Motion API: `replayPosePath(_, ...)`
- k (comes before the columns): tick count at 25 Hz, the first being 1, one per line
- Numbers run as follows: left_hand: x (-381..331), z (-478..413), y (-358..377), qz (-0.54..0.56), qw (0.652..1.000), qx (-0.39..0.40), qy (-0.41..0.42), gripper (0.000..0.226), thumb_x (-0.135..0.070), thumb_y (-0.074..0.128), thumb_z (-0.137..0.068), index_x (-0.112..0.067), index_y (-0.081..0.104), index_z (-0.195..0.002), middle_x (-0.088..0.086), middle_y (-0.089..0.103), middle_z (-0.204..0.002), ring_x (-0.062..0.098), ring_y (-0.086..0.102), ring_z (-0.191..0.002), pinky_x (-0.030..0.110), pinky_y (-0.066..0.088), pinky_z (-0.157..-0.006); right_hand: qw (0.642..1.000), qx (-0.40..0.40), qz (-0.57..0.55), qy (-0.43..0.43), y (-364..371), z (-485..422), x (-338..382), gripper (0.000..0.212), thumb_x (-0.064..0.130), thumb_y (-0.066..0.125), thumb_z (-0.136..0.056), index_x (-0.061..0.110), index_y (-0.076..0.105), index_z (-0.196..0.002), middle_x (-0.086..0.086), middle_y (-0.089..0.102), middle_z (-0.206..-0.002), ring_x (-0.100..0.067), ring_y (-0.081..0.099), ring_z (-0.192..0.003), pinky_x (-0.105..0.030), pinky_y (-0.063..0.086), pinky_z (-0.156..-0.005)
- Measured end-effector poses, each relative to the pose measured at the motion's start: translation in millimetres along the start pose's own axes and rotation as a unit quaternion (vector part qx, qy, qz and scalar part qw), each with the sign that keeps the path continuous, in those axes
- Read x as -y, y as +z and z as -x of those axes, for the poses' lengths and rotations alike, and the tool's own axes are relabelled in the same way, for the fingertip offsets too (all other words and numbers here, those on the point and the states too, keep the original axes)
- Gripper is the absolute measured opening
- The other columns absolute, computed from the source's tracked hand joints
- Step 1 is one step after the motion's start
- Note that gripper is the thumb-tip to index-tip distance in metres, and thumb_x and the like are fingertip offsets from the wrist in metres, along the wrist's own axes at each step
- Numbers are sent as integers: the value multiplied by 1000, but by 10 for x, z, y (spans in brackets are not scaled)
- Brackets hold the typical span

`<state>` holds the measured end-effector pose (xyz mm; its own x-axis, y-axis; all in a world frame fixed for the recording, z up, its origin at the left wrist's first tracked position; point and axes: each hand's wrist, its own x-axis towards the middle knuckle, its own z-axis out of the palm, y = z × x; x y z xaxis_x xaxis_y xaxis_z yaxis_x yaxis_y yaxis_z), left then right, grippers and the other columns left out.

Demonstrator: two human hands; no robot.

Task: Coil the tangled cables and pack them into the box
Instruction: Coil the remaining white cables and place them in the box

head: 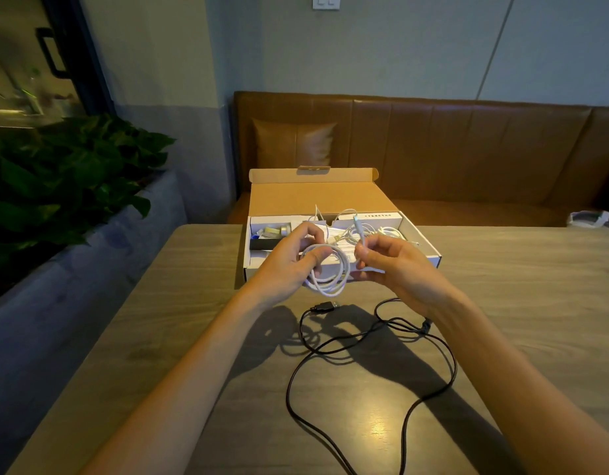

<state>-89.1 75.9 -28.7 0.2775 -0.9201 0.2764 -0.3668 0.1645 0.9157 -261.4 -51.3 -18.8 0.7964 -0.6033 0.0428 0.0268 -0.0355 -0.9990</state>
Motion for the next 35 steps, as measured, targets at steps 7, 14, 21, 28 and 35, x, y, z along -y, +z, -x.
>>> replayPosePath(7,54,-39,8,-39,997,-63,-28,10,-24,51,-104,-15,54,-103,14,62,-88,11,50,-61,29,45,-52,955,-18,250,-161,145,93,48,22,20,60,-99,21,71,-118,-1,73,-97,-20,70,-89,-35,61,-80)
replayPosePath(14,9,-52,63,65,990,-112,-47,13,-24,49,-105,-11,55,-103,5,54,-81,6,50,-60,19,47,-55,935,-90,300,-169,394,110,-29,21,29,65,-96,20,72,-114,1,70,-81,-14,69,-69,-32,63,-63)
replayPosePath(21,12,-24,118,42,995,-88,-30,23,-32,53,-103,-10,61,-103,6,53,-76,8,52,-56,24,43,-50,957,-102,270,-44,407,72,-93,28,39,64,-96,20,63,-115,0,70,-88,-15,65,-55,-25,55,-51)
replayPosePath(28,-15,-10,208,-36,996,-77,5,9,-38,59,-99,-33,67,-99,-13,63,-82,12,63,-75,29,54,-64,970,-85,229,-2,282,19,-119,16,31,66,-95,15,64,-96,-9,65,-75,-18,52,-57,-31,47,-51)
replayPosePath(35,-91,26,201,-26,997,63,-26,53,-33,80,-84,-43,53,-128,-11,59,-126,4,64,-106,24,55,-92,938,-142,301,-101,224,-2,-169,16,29,60,-99,22,59,-114,4,69,-98,-9,69,-85,-26,60,-72)
